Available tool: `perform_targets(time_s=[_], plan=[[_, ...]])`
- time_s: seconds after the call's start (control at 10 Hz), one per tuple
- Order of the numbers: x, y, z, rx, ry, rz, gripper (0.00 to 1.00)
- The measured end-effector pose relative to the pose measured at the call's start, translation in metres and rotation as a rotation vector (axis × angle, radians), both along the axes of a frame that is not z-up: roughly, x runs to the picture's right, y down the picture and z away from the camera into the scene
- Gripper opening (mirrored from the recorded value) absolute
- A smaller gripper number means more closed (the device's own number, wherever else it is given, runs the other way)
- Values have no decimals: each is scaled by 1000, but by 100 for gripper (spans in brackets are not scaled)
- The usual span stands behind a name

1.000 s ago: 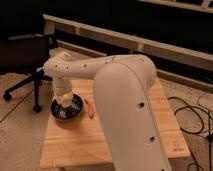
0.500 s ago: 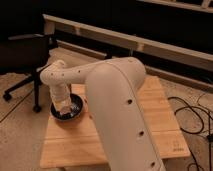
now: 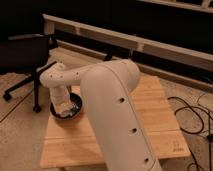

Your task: Place the bottle in the ceramic bowl

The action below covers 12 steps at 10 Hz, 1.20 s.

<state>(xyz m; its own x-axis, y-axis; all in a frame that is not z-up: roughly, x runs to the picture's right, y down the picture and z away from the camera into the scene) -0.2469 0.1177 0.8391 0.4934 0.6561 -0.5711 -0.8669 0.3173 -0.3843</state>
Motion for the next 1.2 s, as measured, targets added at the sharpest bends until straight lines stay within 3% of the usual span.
perform_targets(time_s=[0.3,0.4,0.9,1.2], plan=[[-2,1,1,-5,0,9,74],[-2,2,1,-6,0,10,78],[-4,2,0,-7,-10,22,80],[-8,-16,-5,53,-38,31,80]])
